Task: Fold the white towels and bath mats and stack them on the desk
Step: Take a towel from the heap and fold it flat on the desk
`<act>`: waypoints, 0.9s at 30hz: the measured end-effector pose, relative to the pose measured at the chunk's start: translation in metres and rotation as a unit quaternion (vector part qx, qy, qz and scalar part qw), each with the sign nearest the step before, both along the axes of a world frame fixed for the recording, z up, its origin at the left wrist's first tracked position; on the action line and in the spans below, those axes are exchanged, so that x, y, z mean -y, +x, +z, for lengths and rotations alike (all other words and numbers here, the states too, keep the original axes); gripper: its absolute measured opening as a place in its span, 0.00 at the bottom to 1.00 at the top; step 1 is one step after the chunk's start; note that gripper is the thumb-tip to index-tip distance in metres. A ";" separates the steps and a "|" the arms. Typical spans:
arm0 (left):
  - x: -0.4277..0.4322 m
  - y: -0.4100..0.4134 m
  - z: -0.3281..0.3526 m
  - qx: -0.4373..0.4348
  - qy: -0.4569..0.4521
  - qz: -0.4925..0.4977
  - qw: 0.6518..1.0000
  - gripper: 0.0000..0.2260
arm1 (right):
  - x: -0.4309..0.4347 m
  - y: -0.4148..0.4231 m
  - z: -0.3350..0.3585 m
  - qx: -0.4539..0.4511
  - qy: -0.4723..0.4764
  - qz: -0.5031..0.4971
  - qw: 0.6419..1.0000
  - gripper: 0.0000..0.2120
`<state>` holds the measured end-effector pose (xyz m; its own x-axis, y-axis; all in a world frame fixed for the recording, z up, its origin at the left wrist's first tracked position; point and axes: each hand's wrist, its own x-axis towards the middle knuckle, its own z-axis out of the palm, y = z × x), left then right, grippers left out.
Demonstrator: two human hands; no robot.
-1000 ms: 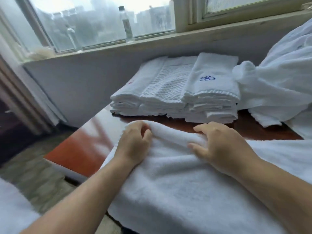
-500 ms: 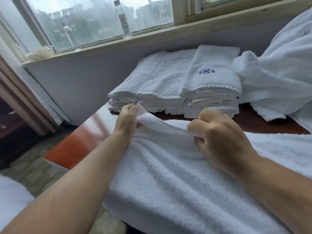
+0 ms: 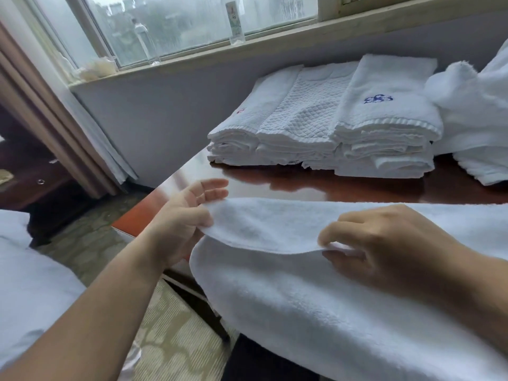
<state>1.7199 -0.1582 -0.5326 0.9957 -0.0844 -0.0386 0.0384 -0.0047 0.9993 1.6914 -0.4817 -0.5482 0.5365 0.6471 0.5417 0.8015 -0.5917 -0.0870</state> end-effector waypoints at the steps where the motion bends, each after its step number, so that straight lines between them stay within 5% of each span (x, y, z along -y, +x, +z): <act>1: -0.001 -0.005 -0.002 0.012 0.005 -0.002 1.000 0.32 | 0.000 0.000 0.000 0.007 0.006 0.002 1.000 0.03; 11: -0.013 -0.022 -0.009 0.007 -0.030 -0.091 0.995 0.34 | -0.001 -0.008 0.004 -0.046 -0.043 0.051 0.997 0.08; 15: -0.020 -0.014 0.008 -0.002 0.212 -0.031 0.977 0.19 | 0.005 -0.012 0.015 -0.087 -0.010 0.070 0.994 0.19; 18: -0.007 -0.010 0.014 0.046 0.406 0.136 0.903 0.09 | 0.013 -0.008 0.029 -0.047 0.051 0.030 0.997 0.21; 22: 0.037 -0.020 0.001 0.150 0.487 0.081 0.857 0.14 | 0.017 -0.001 0.024 -0.094 0.006 -0.137 0.986 0.21; 27: 0.071 -0.021 -0.030 0.085 0.622 -0.047 0.777 0.29 | 0.015 0.009 0.000 -0.288 -0.166 -0.218 0.918 0.45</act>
<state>1.6986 -0.2290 -0.5625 0.9871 -0.1594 -0.0166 -0.1524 -0.9657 0.2100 1.7001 -0.4970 -0.5485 0.9194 0.3804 -0.1003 0.3595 -0.9159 -0.1785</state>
